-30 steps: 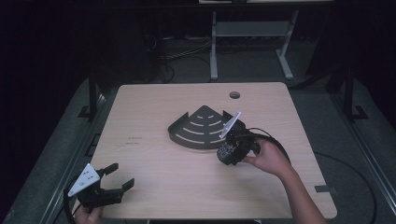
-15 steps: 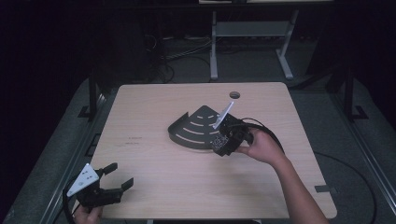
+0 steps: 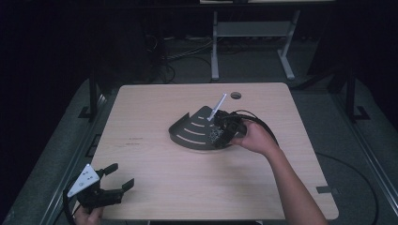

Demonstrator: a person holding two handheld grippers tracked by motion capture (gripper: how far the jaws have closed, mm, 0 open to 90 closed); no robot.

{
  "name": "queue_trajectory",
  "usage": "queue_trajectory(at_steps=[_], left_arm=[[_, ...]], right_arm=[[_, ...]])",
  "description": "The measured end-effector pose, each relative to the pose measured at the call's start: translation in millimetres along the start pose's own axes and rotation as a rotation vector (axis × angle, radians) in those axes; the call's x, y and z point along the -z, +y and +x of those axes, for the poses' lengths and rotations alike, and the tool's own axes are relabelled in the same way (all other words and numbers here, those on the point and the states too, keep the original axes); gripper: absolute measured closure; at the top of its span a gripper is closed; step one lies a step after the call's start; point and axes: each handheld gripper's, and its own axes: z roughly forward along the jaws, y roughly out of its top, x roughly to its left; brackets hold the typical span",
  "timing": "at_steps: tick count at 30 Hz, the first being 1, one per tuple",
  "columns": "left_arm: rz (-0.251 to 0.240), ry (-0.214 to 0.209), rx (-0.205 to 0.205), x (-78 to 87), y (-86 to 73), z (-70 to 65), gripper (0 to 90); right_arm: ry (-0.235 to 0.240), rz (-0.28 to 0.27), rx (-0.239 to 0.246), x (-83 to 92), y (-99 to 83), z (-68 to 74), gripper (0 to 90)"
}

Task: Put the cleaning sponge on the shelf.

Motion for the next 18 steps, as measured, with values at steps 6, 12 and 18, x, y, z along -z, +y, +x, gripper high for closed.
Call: queue_trajectory(at_steps=[6,12,18], left_arm=[[-0.002,0.001,0.000,0.8,0.1,0.6,13.3],[-0.006,-0.001,0.003,1.0,0.0,0.3,13.3],[-0.005,-0.005,0.000,0.2,0.3,0.1,13.3]], right_arm=[[0.005,0.000,-0.014,-2.2,7.6,-7.8,31.7],[0.009,-0.005,-0.035,-5.0,11.9,-16.7,31.6],[0.007,-0.006,-0.063,-12.4,11.2,-25.4,31.6]])
